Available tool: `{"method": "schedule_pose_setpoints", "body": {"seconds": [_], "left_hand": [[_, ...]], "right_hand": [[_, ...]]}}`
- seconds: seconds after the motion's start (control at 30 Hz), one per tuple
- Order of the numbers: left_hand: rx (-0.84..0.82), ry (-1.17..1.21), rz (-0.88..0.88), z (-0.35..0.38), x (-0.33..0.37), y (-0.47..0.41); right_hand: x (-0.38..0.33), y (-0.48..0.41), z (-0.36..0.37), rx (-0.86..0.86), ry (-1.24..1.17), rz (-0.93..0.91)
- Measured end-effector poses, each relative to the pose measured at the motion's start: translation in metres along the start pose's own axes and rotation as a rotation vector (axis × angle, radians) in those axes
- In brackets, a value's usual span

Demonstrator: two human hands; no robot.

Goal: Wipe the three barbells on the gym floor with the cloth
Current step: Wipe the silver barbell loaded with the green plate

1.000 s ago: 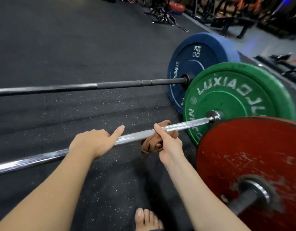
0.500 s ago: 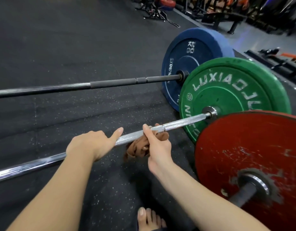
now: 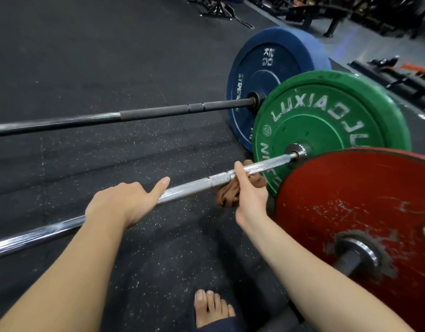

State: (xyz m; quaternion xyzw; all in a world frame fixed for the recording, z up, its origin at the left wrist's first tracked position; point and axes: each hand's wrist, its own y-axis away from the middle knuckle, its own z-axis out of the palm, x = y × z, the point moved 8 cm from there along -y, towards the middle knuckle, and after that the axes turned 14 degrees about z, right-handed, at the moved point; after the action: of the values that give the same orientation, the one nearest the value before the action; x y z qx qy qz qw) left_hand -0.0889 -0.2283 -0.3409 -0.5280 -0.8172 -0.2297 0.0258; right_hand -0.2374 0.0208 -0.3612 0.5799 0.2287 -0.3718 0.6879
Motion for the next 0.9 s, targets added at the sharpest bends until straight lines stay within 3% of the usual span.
{"method": "schedule_pose_setpoints", "body": {"seconds": [0.1,0.3,0.47,0.9], "left_hand": [[0.006,-0.012,0.013,0.000,0.001,0.000],[0.014,-0.036,0.013,-0.001,0.002,0.002],[0.024,-0.044,0.023,-0.001,0.002,0.001],[-0.012,-0.031,-0.012,0.000,0.002,0.002]], "right_hand": [[0.027,0.015,0.022,-0.165,-0.037,0.075],[0.003,-0.003,0.009,-0.061,-0.095,0.117],[-0.035,-0.029,-0.030,0.165,-0.268,-0.011],[-0.041,-0.050,-0.024,0.025,-0.347,-0.048]]}}
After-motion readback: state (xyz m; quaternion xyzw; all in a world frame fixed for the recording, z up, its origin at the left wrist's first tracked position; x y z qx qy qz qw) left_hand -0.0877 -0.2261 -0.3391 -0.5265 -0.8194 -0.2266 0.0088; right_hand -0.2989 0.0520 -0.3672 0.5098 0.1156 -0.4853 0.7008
